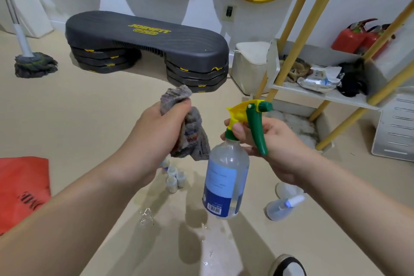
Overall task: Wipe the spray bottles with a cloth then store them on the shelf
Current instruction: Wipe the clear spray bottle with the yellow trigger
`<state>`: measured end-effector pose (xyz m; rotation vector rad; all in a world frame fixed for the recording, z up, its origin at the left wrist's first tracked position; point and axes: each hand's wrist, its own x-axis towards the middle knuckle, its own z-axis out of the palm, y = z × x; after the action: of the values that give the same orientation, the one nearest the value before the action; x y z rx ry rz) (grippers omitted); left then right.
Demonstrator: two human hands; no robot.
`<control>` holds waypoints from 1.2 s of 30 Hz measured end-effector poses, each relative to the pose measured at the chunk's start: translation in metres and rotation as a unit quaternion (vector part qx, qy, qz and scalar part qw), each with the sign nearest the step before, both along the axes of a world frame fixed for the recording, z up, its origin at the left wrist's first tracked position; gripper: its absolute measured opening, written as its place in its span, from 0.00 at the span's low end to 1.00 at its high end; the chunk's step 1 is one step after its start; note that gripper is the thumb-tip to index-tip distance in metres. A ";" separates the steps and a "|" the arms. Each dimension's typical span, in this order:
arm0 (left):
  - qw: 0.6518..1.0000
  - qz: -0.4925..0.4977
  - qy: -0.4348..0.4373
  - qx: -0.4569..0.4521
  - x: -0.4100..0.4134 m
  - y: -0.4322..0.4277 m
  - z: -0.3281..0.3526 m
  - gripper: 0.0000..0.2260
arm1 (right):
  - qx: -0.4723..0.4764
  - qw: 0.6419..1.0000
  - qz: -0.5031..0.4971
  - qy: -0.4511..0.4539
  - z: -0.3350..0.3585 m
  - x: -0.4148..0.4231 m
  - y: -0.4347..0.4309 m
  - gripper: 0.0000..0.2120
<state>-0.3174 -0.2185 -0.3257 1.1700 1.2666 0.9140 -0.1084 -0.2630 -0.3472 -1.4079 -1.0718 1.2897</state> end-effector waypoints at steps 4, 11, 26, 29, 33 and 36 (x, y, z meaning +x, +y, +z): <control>0.997 -0.052 0.028 0.055 0.006 -0.013 -0.001 0.13 | -0.011 0.999 0.003 0.040 0.004 -0.002 0.000 0.17; 0.924 -0.245 0.208 0.209 0.025 -0.056 -0.030 0.27 | -0.016 0.997 -0.041 0.060 -0.001 -0.008 0.000 0.04; 0.988 -0.107 0.091 0.064 0.050 -0.037 -0.045 0.12 | 0.021 0.998 -0.057 0.024 -0.009 -0.007 -0.004 0.03; 0.893 -0.185 0.283 0.297 0.048 -0.071 -0.062 0.19 | 0.011 0.997 -0.067 0.027 -0.010 -0.006 -0.002 0.03; 0.958 -0.190 0.132 0.169 0.042 -0.042 -0.067 0.13 | 0.019 0.995 -0.093 0.008 -0.009 -0.006 -0.002 0.03; 0.984 -0.126 -0.028 -0.124 0.038 -0.019 -0.065 0.15 | 0.041 0.993 -0.107 -0.005 -0.004 -0.006 -0.003 0.04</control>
<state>-0.2790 -0.2379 -0.3903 1.0700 1.1211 0.5812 -0.1142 -0.2658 -0.3510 -1.4260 -0.9414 1.0733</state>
